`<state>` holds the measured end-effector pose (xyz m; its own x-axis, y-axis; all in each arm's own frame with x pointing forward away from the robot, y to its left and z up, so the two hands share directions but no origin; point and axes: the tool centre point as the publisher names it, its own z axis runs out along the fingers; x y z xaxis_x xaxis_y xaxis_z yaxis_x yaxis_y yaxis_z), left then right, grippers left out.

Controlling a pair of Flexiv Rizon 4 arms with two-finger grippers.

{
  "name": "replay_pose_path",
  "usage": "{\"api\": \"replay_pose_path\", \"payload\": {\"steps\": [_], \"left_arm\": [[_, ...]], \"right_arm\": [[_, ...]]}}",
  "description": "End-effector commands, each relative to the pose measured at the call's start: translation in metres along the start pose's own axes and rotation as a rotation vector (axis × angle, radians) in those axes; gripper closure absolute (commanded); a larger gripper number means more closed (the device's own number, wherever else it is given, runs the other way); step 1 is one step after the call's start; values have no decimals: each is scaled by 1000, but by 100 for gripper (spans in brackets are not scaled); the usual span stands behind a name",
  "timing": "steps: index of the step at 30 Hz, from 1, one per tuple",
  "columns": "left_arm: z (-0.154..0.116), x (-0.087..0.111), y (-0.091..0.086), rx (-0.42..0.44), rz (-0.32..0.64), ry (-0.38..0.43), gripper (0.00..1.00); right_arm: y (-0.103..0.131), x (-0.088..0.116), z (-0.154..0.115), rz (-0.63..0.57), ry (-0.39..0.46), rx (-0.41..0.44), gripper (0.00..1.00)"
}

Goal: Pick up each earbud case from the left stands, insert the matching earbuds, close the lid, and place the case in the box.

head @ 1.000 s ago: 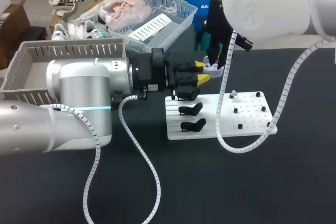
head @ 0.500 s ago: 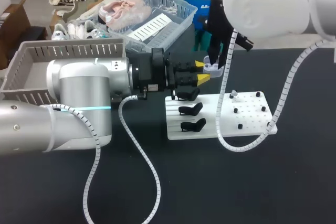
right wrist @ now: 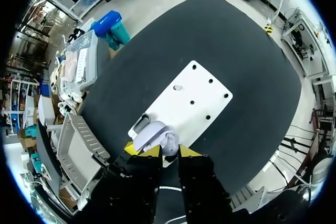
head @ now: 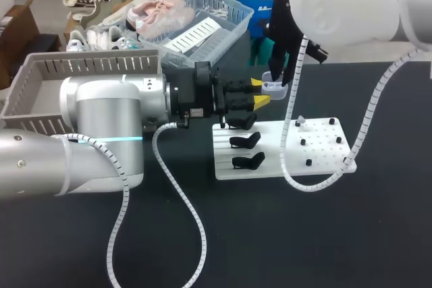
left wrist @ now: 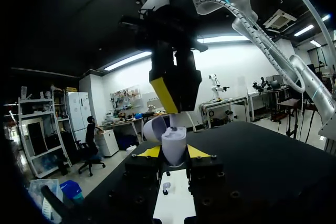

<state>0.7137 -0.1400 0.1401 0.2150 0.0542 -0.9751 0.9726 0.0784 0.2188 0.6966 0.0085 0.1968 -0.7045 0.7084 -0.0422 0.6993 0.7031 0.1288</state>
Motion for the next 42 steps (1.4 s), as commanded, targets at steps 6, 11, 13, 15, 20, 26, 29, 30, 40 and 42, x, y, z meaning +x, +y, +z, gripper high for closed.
{"api": "replay_pose_path", "payload": {"steps": [6, 11, 13, 15, 20, 26, 29, 30, 40, 42], "left_arm": [[0, 0, -1, -4, 1, -1, 100], [0, 0, -1, -4, 1, -1, 100], [0, 0, -1, -4, 1, -1, 100], [0, 0, -1, -4, 1, -1, 100], [0, 0, -1, -4, 1, -1, 100], [0, 0, -1, -4, 1, -1, 100], [0, 0, -1, -4, 1, -1, 100], [0, 0, -1, -4, 1, -1, 100], [0, 0, -1, -4, 1, -1, 100], [0, 0, -1, -4, 1, -1, 100]], "right_arm": [[1, -3, 3, 1, 9, 0, 100], [4, -4, 5, -3, 10, 1, 100], [4, -3, 7, -5, 12, 3, 100], [3, -4, 8, -4, 15, 4, 100], [3, -3, 9, -4, 17, 6, 100], [2, 0, 12, -6, 24, 8, 100], [2, 1, 15, -12, 33, 8, 100], [2, 1, 15, -12, 35, 8, 100], [-3, 7, 10, -13, 30, 3, 0], [-8, 10, 7, -15, 17, -4, 0]]}}
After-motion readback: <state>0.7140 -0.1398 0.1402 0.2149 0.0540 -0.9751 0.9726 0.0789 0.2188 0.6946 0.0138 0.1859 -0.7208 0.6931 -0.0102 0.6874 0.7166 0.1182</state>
